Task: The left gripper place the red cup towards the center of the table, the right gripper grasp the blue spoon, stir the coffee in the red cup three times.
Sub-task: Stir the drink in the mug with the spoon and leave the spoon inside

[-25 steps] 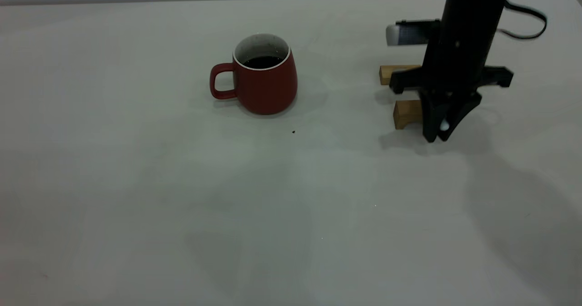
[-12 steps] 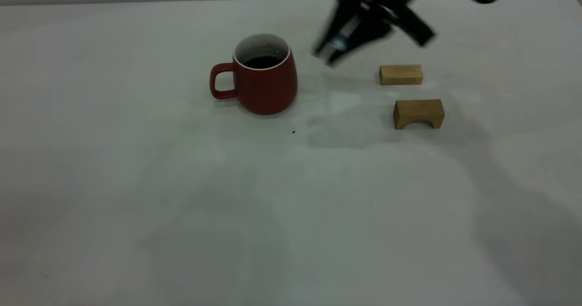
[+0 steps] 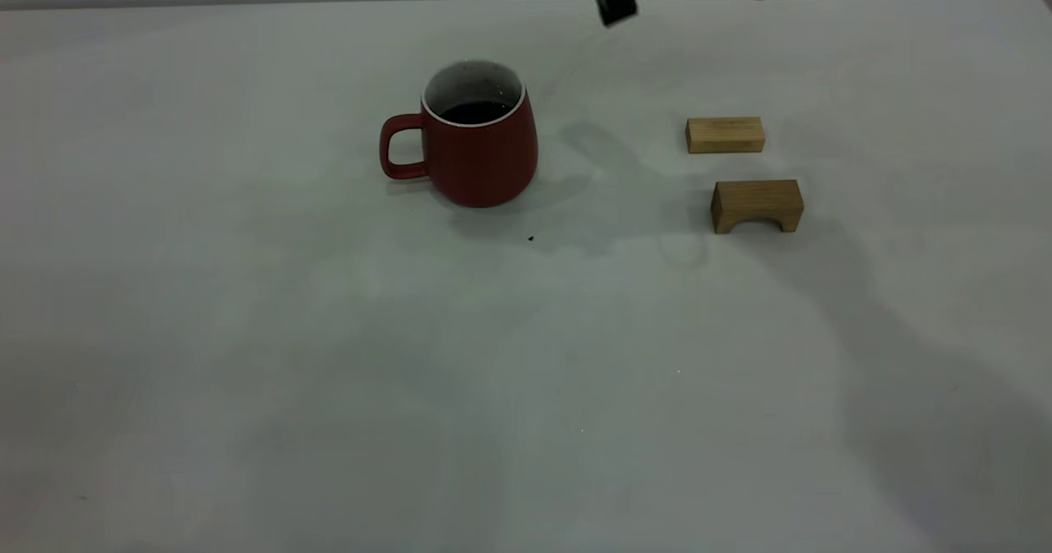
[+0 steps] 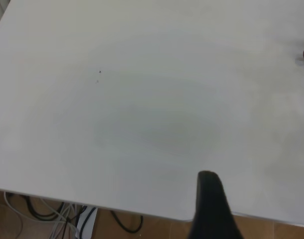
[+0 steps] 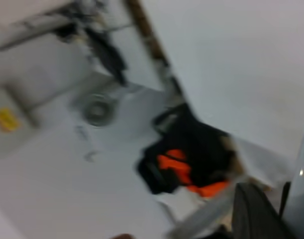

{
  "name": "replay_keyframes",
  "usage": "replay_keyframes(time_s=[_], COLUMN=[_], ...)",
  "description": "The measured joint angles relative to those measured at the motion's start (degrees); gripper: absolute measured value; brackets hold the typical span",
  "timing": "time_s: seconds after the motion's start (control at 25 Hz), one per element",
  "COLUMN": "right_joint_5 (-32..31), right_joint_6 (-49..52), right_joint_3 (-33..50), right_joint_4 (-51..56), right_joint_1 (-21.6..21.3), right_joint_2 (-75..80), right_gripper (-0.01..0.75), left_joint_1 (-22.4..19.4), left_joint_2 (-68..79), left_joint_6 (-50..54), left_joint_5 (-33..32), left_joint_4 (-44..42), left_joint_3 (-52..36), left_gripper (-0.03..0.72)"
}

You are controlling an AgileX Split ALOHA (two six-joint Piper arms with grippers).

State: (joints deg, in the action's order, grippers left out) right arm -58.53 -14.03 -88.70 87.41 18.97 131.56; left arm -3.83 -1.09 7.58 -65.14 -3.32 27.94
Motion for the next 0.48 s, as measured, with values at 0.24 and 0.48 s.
replay_keyframes(time_s=[0.24, 0.48], right_joint_5=[-1.4, -3.4], right_joint_6=[12.0, 30.0], right_joint_3=[0.0, 0.0], right_joint_4=[4.5, 9.5], right_joint_1=[0.0, 0.0], right_joint_2=[0.3, 0.3], right_gripper=[0.129, 0.129], left_joint_1=[0.0, 0.0], left_joint_2=[0.0, 0.0], left_joint_6=[0.0, 0.0], left_joint_5=[0.0, 0.0], left_joint_4=[0.0, 0.0], left_joint_3=[0.0, 0.0], left_gripper=[0.551, 0.551])
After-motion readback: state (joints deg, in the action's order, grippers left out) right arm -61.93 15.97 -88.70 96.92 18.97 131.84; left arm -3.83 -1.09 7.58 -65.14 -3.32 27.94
